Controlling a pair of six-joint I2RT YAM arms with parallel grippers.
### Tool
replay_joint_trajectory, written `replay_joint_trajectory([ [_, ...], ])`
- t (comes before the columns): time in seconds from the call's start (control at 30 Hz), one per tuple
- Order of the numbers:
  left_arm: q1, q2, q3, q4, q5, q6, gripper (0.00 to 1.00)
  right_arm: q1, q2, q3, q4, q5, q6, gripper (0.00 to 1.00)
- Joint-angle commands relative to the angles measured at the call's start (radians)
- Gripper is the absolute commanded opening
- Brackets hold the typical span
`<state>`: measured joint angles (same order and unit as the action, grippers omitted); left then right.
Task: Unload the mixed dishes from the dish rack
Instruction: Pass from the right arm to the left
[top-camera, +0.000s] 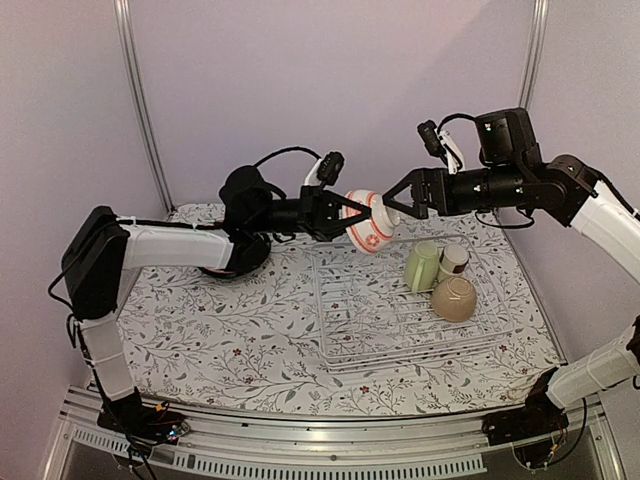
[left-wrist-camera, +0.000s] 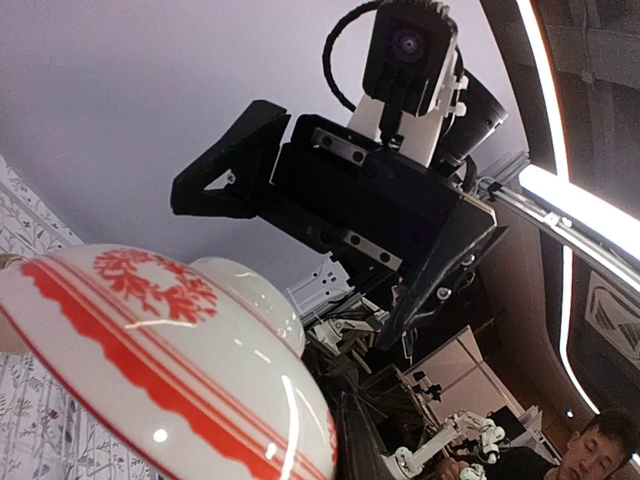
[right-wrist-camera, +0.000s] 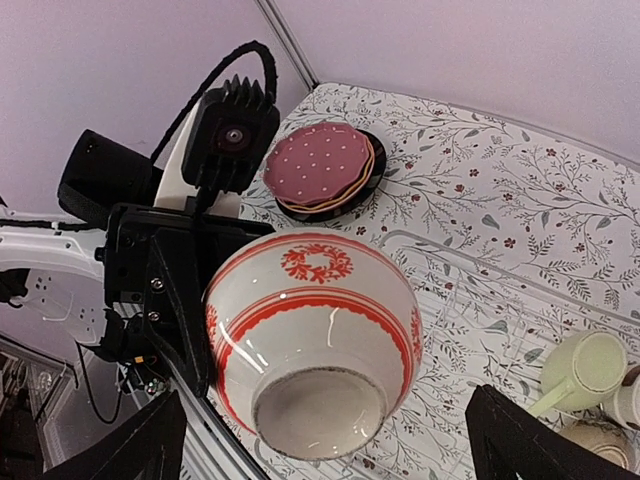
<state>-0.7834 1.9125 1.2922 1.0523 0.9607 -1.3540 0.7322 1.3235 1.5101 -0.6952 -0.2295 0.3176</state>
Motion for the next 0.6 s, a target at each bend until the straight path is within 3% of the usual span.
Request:
replay_joint_trajectory([
  [0.0,0.044,-0.157,-0.026,-0.323,-0.019,0.292,0.00,-0.008,-0.050,-0.024,-0.016,0.047,-0.014,0.99],
  [0.17,0.080,-0.303,0.034,-0.999,-0.224,0.705,0.00,-0.028,-0.078,-0.059,-0.041,0.052,-0.018,0.99],
  [0.27,0.117,-0.359,0.076,-1.340,-0.379,0.831,0.00,-0.032,-0.088,-0.073,-0.063,0.056,-0.030,0.99],
  [0.57,0.229,-0.472,0.089,-1.855,-0.903,0.908,0.00,-0.035,-0.104,-0.101,-0.160,0.144,-0.086,0.99],
])
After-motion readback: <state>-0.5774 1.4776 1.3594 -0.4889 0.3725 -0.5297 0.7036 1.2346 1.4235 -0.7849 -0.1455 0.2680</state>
